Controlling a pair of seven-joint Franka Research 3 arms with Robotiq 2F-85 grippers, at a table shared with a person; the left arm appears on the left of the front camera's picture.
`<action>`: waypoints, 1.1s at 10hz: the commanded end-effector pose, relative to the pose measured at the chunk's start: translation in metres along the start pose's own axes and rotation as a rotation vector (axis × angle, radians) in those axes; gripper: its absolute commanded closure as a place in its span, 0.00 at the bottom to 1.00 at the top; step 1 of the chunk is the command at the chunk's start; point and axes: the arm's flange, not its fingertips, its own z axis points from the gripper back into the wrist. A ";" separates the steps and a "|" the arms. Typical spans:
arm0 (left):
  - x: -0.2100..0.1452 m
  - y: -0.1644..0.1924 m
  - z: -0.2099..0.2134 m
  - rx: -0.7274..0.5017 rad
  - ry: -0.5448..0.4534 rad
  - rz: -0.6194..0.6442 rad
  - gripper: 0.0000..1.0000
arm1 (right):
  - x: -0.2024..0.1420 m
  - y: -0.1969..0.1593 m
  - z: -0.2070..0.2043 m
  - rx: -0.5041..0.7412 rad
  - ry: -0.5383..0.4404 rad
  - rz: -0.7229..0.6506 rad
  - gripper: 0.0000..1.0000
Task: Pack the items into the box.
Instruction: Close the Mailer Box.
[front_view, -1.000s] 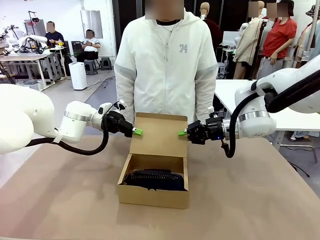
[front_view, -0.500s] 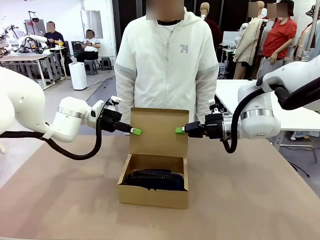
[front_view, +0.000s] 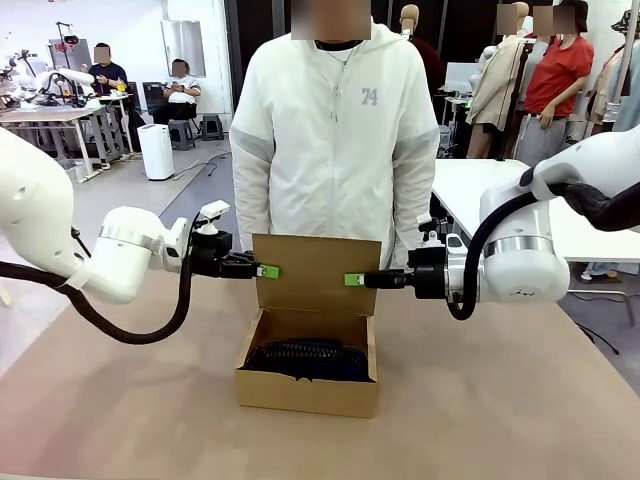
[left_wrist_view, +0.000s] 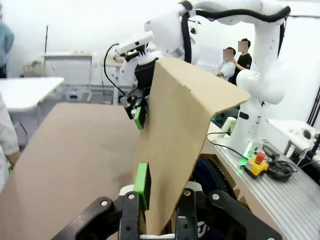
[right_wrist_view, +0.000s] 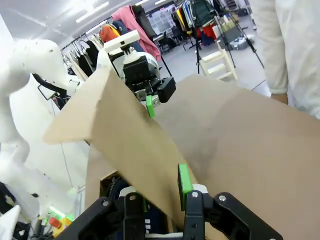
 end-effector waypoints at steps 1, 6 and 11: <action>-0.010 -0.020 -0.008 -0.012 -0.022 -0.125 0.72 | -0.010 0.008 -0.003 -0.021 -0.045 0.088 0.66; -0.015 -0.039 -0.011 -0.031 -0.008 -0.215 0.00 | -0.019 0.006 -0.006 0.010 -0.026 0.108 0.00; -0.023 -0.092 0.023 0.075 0.037 -0.235 0.00 | -0.045 0.025 0.060 0.019 -0.012 0.065 0.00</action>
